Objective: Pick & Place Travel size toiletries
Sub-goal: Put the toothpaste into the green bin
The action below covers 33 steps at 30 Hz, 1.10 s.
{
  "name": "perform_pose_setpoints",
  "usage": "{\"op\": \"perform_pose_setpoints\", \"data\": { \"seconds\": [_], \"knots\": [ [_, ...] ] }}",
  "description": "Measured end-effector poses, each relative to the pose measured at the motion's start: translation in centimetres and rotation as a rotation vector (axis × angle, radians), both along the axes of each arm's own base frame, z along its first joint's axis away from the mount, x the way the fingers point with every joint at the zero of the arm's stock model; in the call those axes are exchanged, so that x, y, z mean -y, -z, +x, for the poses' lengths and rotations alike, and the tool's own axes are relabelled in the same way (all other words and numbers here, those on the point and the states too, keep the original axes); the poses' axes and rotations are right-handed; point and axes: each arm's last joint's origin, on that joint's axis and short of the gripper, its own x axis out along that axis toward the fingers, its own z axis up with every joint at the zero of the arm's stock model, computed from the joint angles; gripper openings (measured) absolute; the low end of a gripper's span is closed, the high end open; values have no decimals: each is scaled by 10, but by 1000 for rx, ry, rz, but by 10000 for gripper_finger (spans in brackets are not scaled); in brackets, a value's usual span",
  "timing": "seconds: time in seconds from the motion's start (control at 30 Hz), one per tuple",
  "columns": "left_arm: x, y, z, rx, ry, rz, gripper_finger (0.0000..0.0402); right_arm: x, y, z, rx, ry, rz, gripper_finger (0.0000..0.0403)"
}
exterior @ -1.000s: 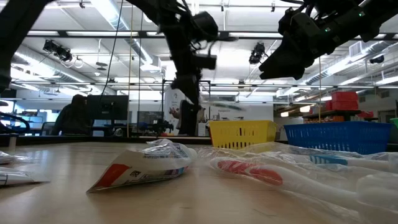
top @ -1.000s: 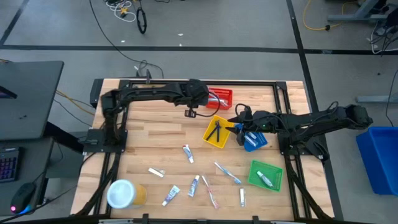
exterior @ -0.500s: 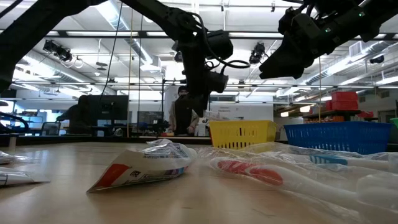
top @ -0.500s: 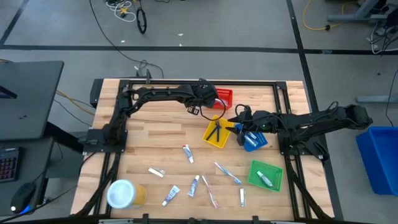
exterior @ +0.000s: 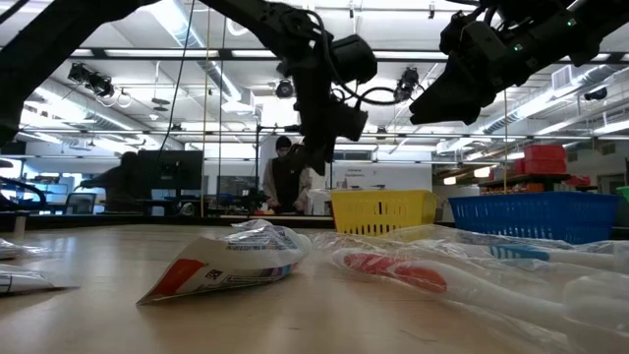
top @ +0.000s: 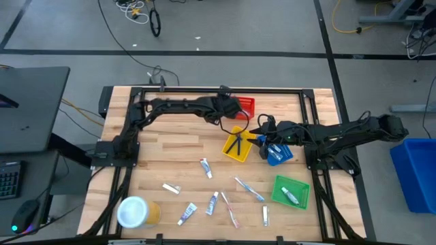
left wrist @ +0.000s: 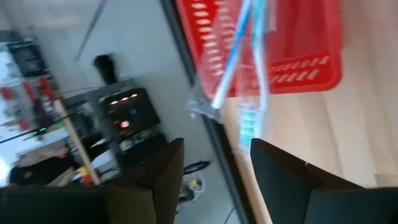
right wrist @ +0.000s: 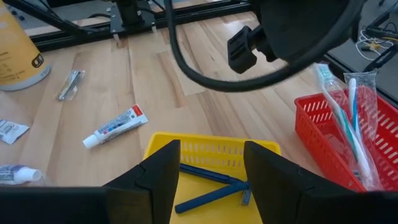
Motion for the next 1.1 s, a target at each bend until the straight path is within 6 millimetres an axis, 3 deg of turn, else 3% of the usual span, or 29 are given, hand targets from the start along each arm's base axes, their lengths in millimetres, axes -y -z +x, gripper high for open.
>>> {"op": "perform_pose_setpoints", "data": {
  "seconds": [0.13, 0.23, 0.4, 0.57, 0.7, 0.87, 1.1],
  "knots": [
    [10, -17, -1, 37, -19, -51, 191, 0, 0, 0, 1, 0, 0, 193],
    [15, -43, -10, 154, -69, -174, 189, 0, 0, 0, 0, 0, 0, 198],
    [11, -82, -47, 316, -181, -405, 188, 0, -1, 0, 9, 0, 0, 204],
    [20, -105, -92, 419, -247, -428, 188, 0, -1, 0, 13, 16, 33, 208],
    [37, -103, -128, 539, -284, -451, 188, 0, -1, 0, 17, 19, 38, 207],
    [66, -84, -169, 735, -280, -496, 188, 0, -2, 1, 36, 30, 63, 197],
    [98, -51, -203, 926, -201, -582, 188, 0, -8, 4, 115, 41, 96, 188]
  ]
}}
